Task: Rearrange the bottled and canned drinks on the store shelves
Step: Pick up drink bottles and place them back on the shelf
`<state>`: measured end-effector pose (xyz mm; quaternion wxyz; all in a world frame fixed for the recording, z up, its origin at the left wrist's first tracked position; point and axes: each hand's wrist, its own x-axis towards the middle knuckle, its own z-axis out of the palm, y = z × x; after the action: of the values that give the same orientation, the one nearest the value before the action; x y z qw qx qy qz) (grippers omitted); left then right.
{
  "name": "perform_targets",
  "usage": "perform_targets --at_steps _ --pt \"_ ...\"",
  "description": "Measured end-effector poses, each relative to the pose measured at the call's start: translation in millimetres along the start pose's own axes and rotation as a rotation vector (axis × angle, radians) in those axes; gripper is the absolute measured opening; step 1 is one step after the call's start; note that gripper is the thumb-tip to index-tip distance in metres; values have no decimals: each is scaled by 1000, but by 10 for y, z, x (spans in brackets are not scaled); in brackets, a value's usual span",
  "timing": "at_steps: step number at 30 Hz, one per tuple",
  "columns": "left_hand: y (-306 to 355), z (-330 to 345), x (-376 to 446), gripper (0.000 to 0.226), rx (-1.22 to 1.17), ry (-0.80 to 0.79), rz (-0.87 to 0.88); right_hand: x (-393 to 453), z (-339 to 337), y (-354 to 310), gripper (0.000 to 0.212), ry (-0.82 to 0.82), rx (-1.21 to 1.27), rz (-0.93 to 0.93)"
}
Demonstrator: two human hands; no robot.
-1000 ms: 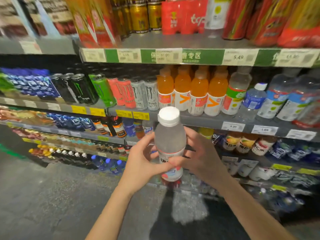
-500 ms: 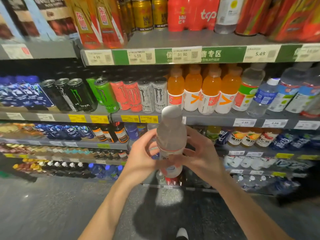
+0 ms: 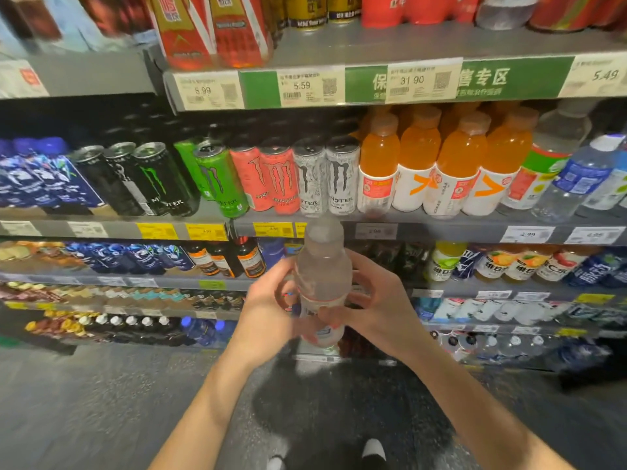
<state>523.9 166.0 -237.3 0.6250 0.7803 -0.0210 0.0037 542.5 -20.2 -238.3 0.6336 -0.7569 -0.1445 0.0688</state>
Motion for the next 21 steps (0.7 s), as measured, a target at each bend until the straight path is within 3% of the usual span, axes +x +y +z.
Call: perform_targets --at_steps 2,5,10,21 --pt "-142 -127 33 49 22 14 -30 54 152 77 76 14 -17 6" --pt "-428 -326 92 77 125 -19 16 144 400 210 76 20 -42 11" --pt "-935 -519 224 78 98 -38 74 292 788 635 90 51 -65 5" --pt "-2910 -354 325 68 42 -13 75 420 1314 2401 79 18 -91 -45"
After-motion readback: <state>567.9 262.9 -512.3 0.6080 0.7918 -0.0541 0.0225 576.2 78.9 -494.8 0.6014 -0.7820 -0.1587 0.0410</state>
